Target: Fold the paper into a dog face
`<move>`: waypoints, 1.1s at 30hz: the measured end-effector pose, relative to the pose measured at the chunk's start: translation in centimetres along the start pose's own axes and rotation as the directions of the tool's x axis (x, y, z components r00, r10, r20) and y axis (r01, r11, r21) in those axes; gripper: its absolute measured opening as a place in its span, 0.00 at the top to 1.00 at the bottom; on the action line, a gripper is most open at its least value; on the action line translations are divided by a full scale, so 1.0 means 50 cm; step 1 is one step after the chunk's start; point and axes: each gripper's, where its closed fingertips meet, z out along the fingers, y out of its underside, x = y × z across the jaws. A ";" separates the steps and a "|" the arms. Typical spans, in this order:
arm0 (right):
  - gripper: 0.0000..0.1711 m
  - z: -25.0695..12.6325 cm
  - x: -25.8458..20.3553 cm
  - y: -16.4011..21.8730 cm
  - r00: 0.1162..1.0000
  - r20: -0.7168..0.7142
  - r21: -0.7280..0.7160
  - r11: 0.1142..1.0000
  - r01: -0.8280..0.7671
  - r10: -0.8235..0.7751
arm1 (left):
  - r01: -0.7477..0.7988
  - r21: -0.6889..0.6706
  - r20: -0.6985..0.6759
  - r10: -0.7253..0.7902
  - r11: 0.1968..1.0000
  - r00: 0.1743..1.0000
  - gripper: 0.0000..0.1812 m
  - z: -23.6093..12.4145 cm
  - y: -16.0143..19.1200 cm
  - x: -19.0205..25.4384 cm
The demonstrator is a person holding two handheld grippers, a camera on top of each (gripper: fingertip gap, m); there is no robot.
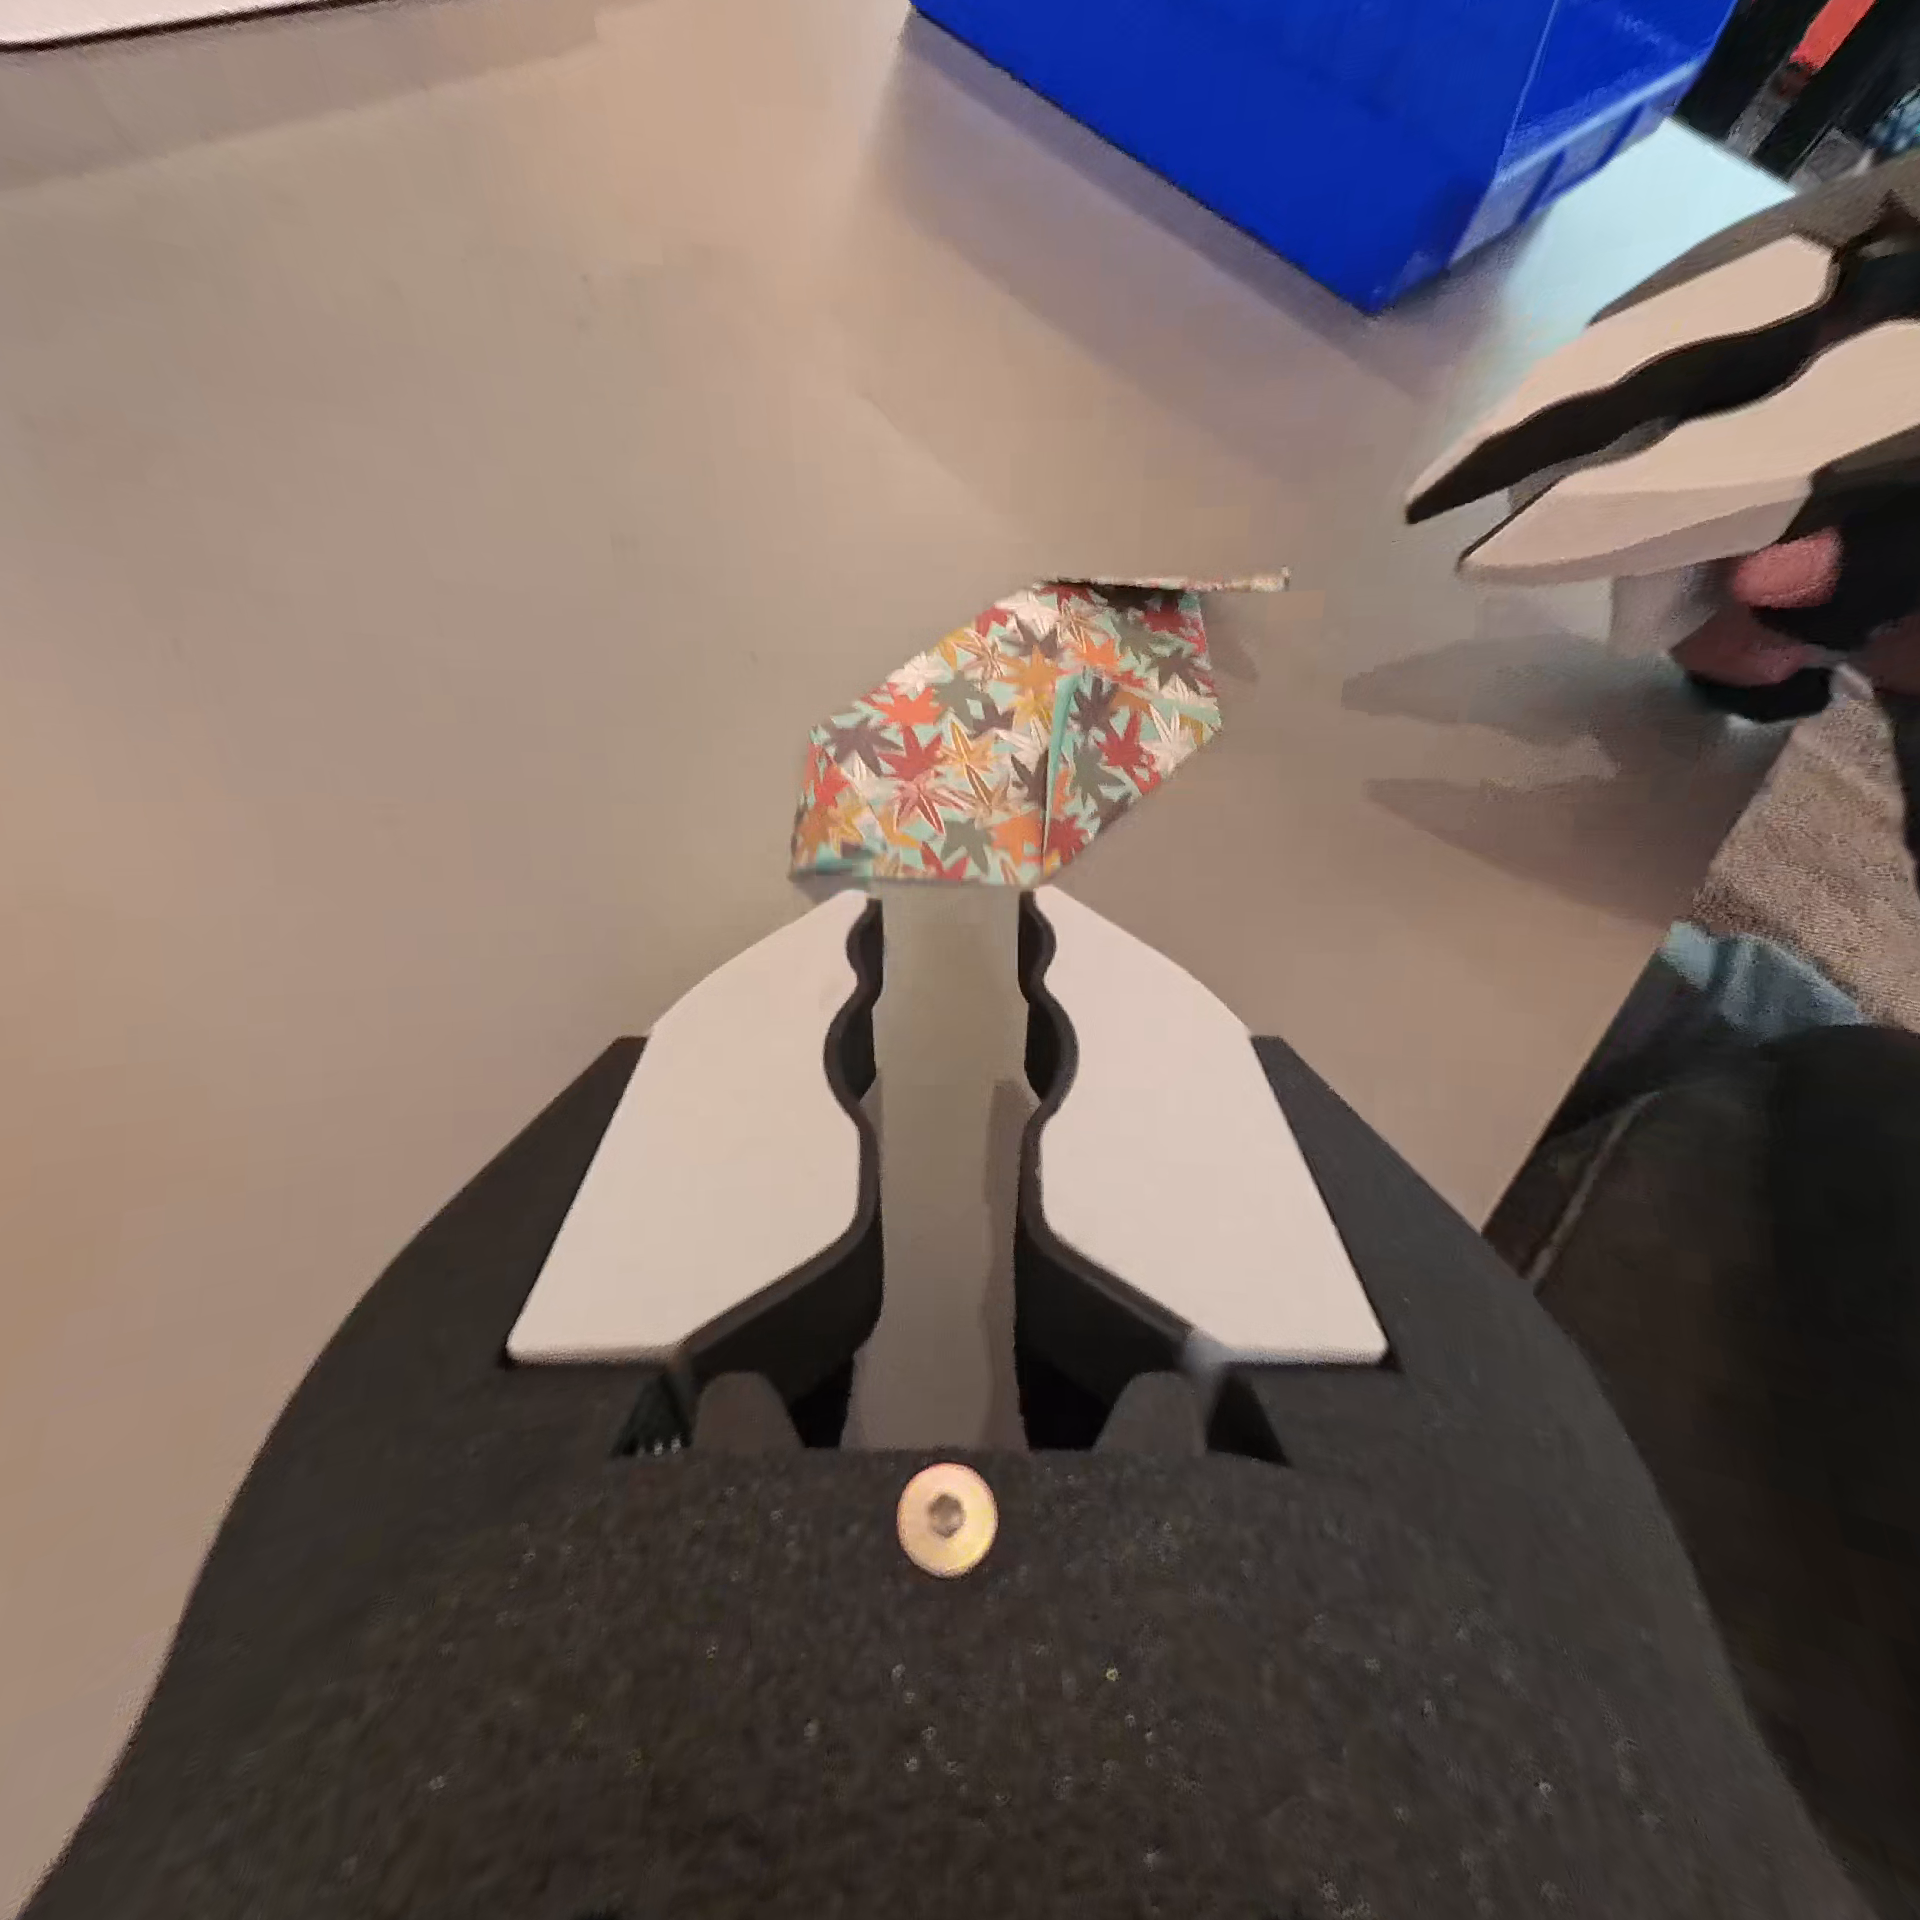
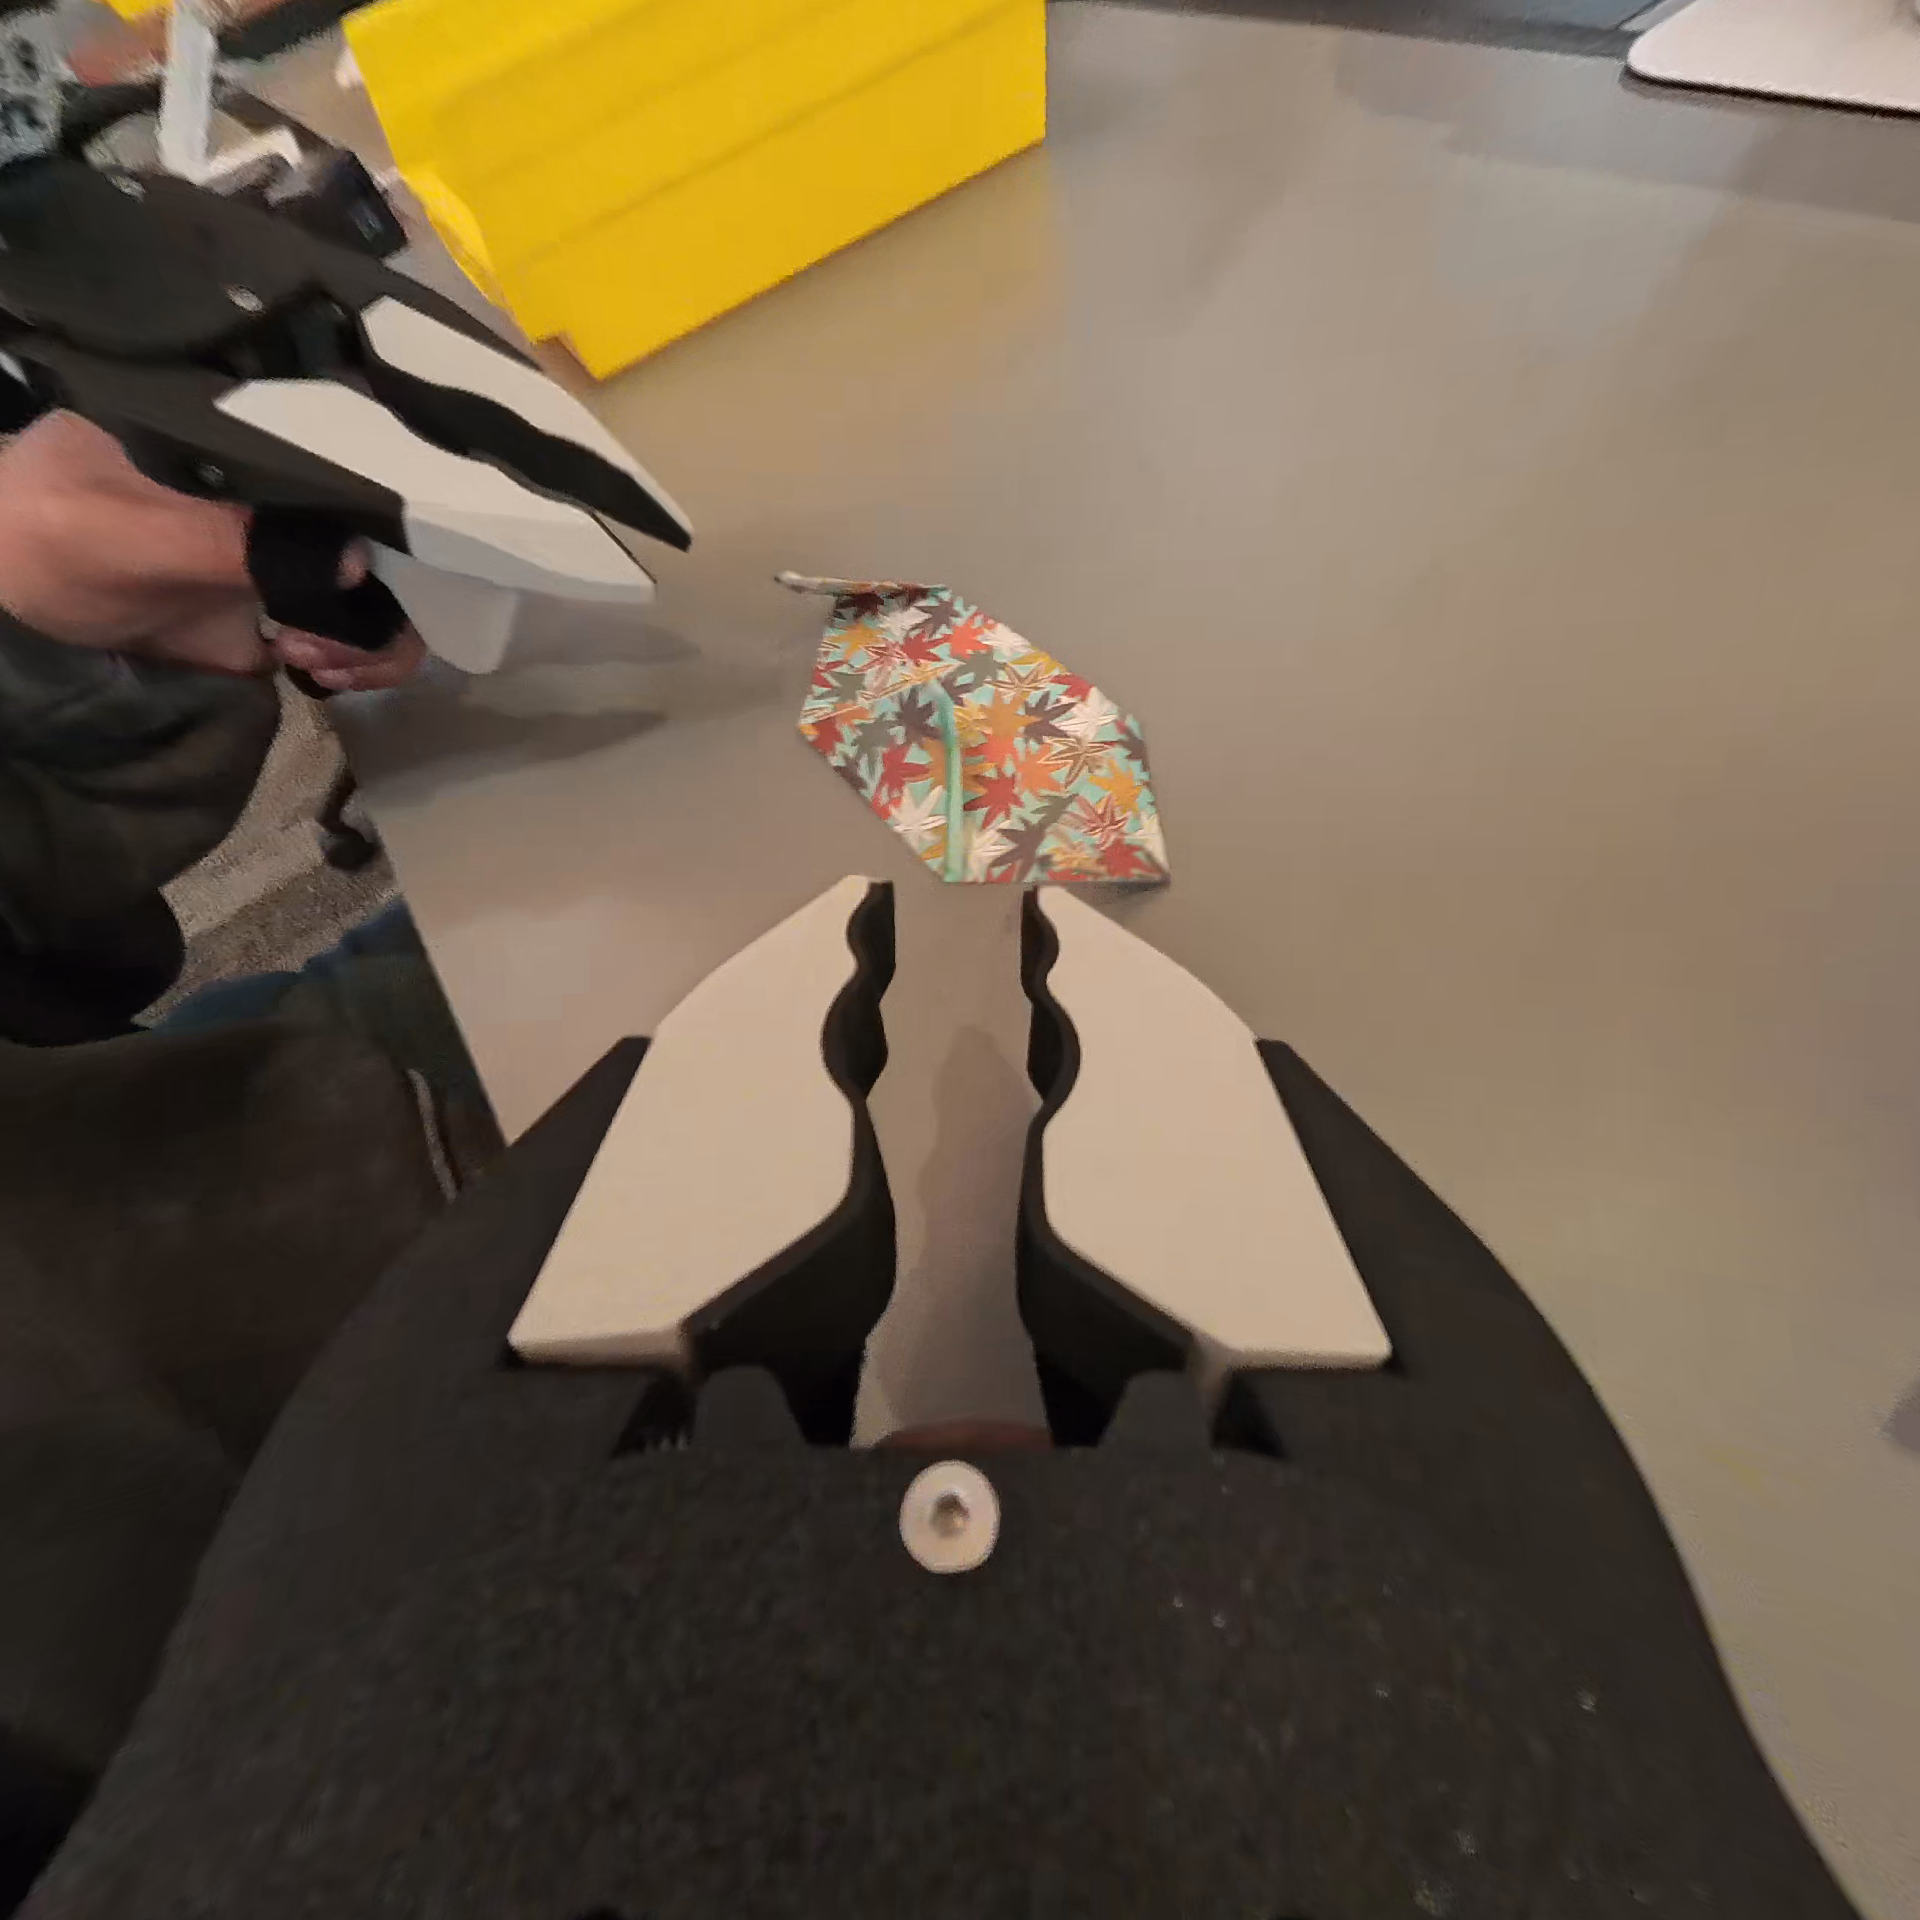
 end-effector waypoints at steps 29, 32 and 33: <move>0.90 0.079 0.100 -0.053 0.990 0.142 -0.225 0.974 0.015 0.018 | -0.322 -0.297 0.144 0.375 0.899 0.916 0.96 0.102 0.012 -0.062; 0.91 0.102 0.099 -0.044 0.981 0.189 -0.272 0.962 0.007 0.047 | -0.414 -0.254 0.120 0.453 0.874 0.884 1.00 0.106 -0.004 -0.052; 0.91 0.108 0.100 -0.039 0.979 0.198 -0.289 0.957 0.017 0.043 | -0.457 -0.237 0.125 0.493 0.857 0.861 1.00 0.106 -0.010 -0.051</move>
